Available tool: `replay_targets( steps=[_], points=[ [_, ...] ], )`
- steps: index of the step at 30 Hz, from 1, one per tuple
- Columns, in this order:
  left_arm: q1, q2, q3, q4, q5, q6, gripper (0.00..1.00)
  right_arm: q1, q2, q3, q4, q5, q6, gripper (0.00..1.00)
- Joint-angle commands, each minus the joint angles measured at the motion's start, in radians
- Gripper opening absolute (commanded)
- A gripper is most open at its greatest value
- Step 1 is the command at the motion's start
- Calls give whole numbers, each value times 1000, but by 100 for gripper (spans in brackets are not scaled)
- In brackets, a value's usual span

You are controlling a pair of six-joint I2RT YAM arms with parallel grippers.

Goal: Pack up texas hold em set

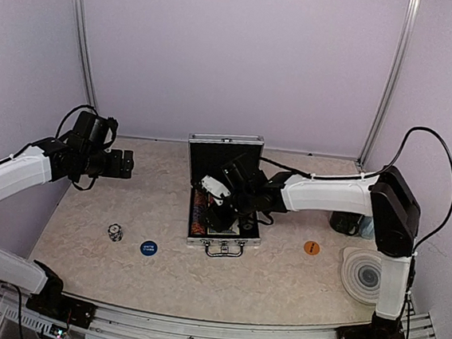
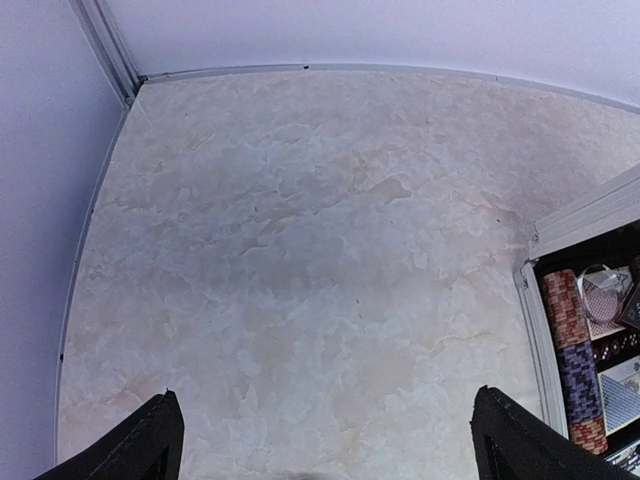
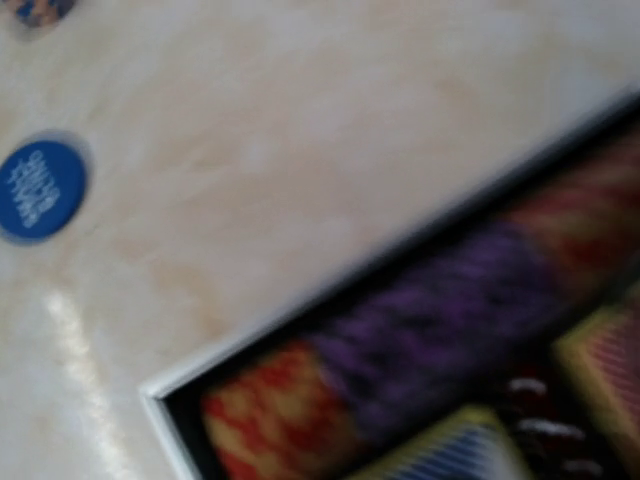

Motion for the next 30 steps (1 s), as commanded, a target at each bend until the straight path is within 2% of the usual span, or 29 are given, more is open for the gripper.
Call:
replay_targets(
  steps=[1,4,6,12,16,24,30],
  points=[
    [10,-44,4,30,-45,-28,99,-10,-141,-60,72,129,-14,63],
    [10,-16,27,-18,-70,-49,99,-10,-190,-101,79,176,-19,76],
    [9,7,42,-65,-84,-61,99,-10,-218,-137,90,197,-15,82],
    [10,-8,14,-69,-65,-86,99,-10,-304,-235,128,267,-8,99],
    [9,4,23,-105,-8,-95,99,-10,-332,-275,132,289,-14,99],
    [-7,67,92,-317,-10,-267,99,-11,-328,-306,133,323,-12,99],
    [-35,37,71,-350,25,-295,99,-11,-318,-308,142,328,-17,99]
  ],
)
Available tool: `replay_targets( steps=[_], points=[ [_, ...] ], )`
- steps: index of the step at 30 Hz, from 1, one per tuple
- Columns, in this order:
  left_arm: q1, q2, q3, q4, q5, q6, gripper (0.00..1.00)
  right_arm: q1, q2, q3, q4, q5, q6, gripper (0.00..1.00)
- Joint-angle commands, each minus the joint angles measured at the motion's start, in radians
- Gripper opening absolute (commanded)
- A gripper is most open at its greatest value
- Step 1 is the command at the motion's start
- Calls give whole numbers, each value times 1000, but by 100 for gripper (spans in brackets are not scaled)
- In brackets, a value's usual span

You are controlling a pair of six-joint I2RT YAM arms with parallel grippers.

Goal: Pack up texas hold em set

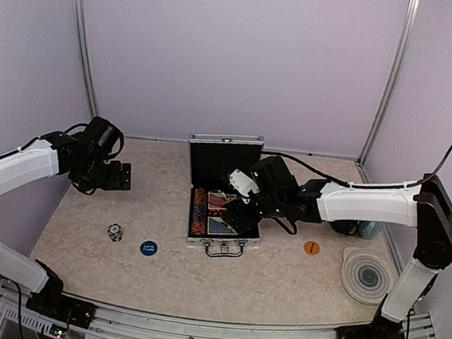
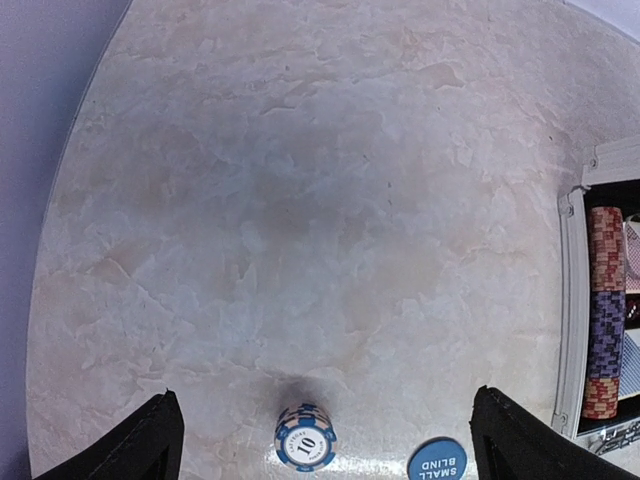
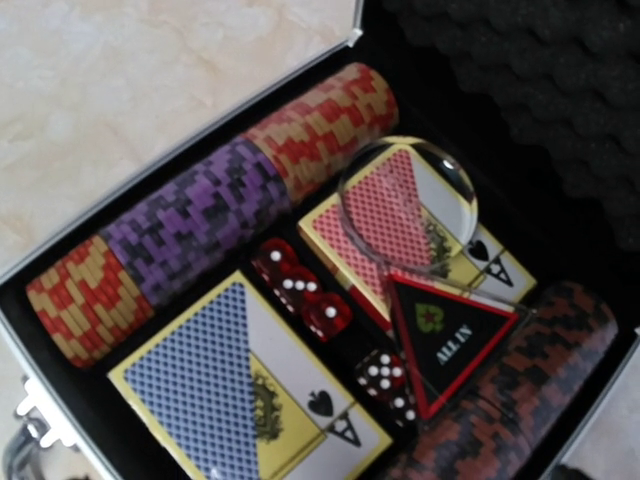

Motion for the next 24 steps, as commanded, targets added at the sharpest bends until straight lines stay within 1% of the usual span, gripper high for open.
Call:
replay_targets(
  steps=[1,4,15,24],
  points=[
    [-12,-25,-2,-58,39,-55,99,0,-21,-6,22,19,-2,99],
    [-14,-23,-21,-61,57,-75,99,0,-32,-19,29,23,-7,99],
    [-61,31,-71,-74,35,-108,99,-1,-31,-36,47,25,-8,99],
    [-60,68,-145,-8,83,-131,99,-1,-32,-52,45,28,-14,99]
  ],
)
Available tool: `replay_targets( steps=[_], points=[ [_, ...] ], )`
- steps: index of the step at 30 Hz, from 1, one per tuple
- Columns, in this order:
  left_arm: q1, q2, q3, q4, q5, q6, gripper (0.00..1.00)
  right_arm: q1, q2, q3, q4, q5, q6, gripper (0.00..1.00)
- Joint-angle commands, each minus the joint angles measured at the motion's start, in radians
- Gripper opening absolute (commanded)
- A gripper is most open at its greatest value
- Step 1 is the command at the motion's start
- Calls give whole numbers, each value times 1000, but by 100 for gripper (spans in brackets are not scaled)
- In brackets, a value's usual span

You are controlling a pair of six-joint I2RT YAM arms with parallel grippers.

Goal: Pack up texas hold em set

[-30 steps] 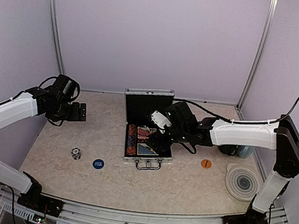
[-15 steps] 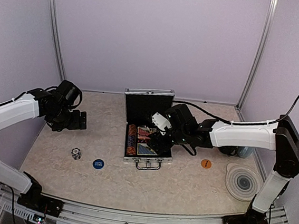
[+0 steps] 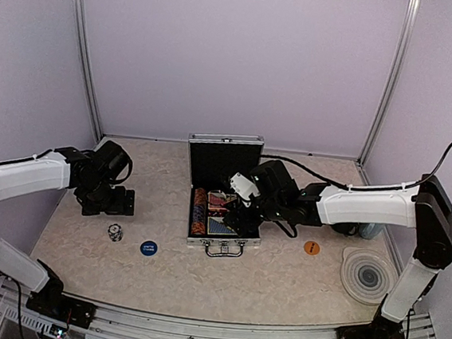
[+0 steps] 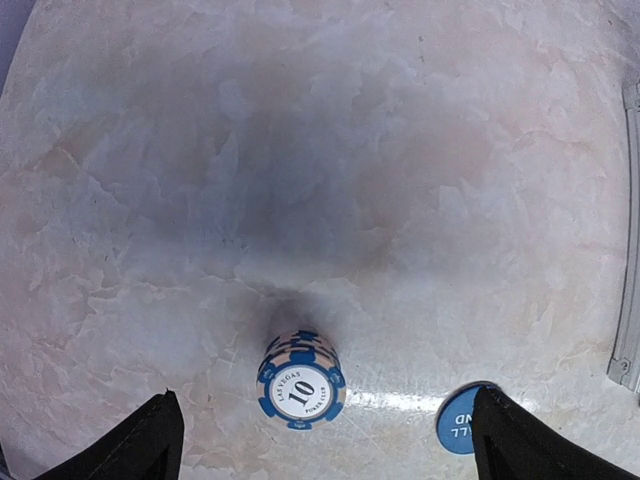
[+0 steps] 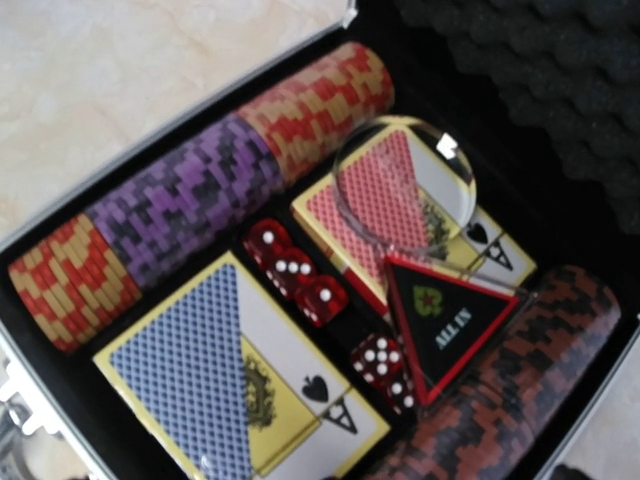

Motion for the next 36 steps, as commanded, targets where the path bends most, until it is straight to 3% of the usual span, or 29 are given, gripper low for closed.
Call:
replay_targets(
  steps=[1,14,24,36],
  points=[
    [-4,23,-33,40,29,-33,99,-1,-31,-19,17,14,-6,99],
    [-3,90,-110,121,60,-66,99,-1,-22,-19,22,3,-4,99],
    [0,197,-124,185,75,-66,89,-2,-30,-26,18,5,-6,99],
    [-8,206,-143,166,79,-71,82,-3,-27,-37,32,11,-13,99]
  ],
)
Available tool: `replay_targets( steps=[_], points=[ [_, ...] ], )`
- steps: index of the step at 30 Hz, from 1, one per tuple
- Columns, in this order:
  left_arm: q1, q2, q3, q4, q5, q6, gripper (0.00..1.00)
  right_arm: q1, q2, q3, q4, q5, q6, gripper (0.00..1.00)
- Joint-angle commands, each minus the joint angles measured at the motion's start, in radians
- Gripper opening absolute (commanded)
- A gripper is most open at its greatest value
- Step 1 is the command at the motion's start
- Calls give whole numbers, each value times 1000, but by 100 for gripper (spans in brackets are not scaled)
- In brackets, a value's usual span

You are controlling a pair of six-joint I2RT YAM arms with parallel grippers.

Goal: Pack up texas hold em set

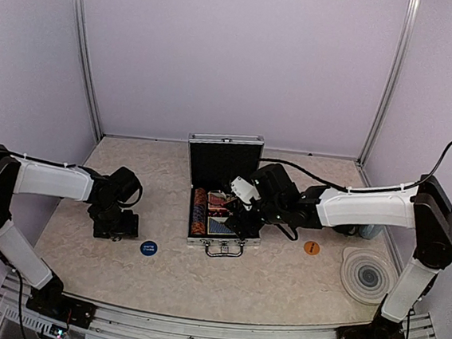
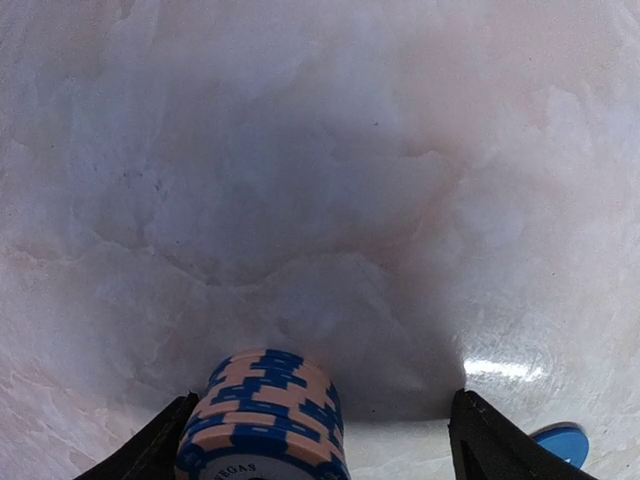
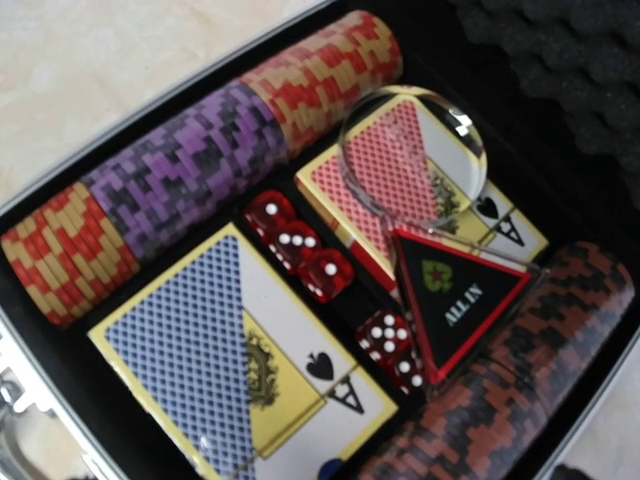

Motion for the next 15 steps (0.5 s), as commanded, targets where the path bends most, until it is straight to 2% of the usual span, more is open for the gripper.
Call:
replay_targets(
  steps=[1,4,10,15],
  points=[
    [-4,5,-13,-1,-1,-5,81,-3,-25,-8,24,11,-10,99],
    [0,5,-23,5,9,-9,77,-3,-19,-6,18,11,-10,99],
    [4,8,-46,28,27,-9,62,-3,-23,-12,22,14,-11,99],
    [1,9,-57,40,47,-11,60,-3,-29,-19,25,18,-11,99]
  ],
)
